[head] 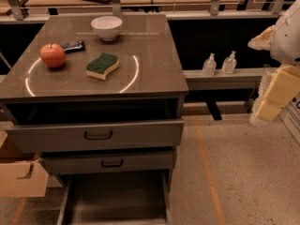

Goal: Place apple into bottom drawer

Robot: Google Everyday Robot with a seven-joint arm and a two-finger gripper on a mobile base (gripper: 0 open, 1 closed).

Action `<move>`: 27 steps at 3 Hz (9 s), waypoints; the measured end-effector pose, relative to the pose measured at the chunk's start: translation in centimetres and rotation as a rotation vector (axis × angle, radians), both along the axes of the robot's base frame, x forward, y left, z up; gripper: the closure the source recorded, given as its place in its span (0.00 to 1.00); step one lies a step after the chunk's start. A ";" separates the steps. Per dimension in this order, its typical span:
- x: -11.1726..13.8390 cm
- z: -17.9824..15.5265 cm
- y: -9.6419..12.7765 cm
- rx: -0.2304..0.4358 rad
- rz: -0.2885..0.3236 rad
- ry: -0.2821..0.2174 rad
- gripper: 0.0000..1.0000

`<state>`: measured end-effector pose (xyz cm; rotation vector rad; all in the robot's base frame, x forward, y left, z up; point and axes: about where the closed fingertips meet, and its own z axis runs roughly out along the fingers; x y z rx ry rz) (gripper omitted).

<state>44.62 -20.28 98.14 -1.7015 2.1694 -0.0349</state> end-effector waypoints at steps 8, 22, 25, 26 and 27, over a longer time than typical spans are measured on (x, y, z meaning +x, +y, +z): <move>26.3 -6.4 27.5 0.859 0.138 -0.237 0.00; 14.6 -4.7 37.0 1.028 0.343 -0.057 1.00; 6.9 -5.1 37.8 1.047 0.419 0.029 1.00; 1.5 -9.3 39.1 1.030 0.412 0.049 1.00; 0.4 -13.1 39.6 0.976 0.369 0.010 1.00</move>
Offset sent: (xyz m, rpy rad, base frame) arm 0.1120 0.1853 0.0687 0.6481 -0.1278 0.2605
